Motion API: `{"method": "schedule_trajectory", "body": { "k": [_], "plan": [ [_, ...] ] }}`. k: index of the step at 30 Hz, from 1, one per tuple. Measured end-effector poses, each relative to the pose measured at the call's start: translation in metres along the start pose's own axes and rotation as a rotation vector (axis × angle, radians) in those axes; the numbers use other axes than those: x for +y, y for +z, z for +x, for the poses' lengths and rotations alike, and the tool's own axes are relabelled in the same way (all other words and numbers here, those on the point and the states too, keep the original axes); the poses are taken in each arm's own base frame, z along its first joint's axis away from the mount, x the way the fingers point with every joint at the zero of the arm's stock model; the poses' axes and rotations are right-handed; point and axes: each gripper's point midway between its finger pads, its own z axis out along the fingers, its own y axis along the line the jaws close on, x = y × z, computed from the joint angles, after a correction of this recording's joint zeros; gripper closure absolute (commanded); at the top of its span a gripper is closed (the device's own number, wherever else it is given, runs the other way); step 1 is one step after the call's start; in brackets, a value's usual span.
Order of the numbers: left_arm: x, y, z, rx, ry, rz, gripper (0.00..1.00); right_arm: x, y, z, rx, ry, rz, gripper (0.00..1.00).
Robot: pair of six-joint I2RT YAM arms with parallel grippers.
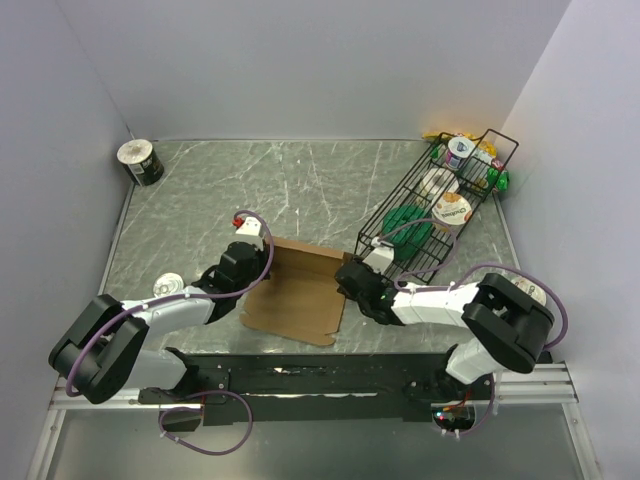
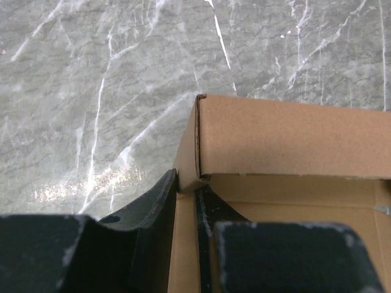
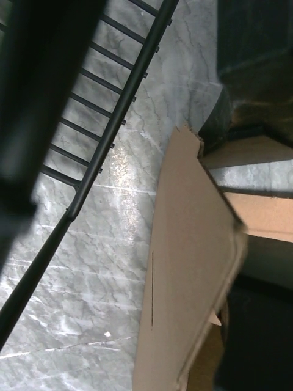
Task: Fold the paper box
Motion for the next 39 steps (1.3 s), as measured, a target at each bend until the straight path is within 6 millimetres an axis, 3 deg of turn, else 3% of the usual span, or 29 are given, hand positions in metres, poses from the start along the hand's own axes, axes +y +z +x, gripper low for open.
{"method": "schedule_trajectory", "body": {
  "k": [8,21,28,35,37,39],
  "plan": [
    [0.007,0.001,-0.002,-0.008,0.001,-0.032,0.78,0.007,0.006,0.002,-0.004,-0.083,0.082,0.67],
    [0.013,0.001,-0.003,-0.007,0.01,-0.066,0.81,0.012,-0.003,0.004,-0.024,-0.135,0.117,0.65],
    [0.009,0.001,-0.001,-0.002,0.01,-0.05,0.82,-0.005,-0.014,0.002,-0.031,-0.08,0.107,0.64],
    [0.008,0.0,0.0,0.001,0.001,-0.047,0.82,-0.017,-0.025,-0.004,-0.048,-0.131,0.119,0.53],
    [0.008,0.0,-0.001,0.001,-0.002,-0.05,0.82,-0.017,-0.028,-0.006,-0.058,-0.178,0.133,0.46],
    [0.008,0.0,-0.001,0.007,-0.005,-0.054,0.8,-0.004,-0.035,-0.004,-0.059,-0.225,0.116,0.41]
  ]
}}
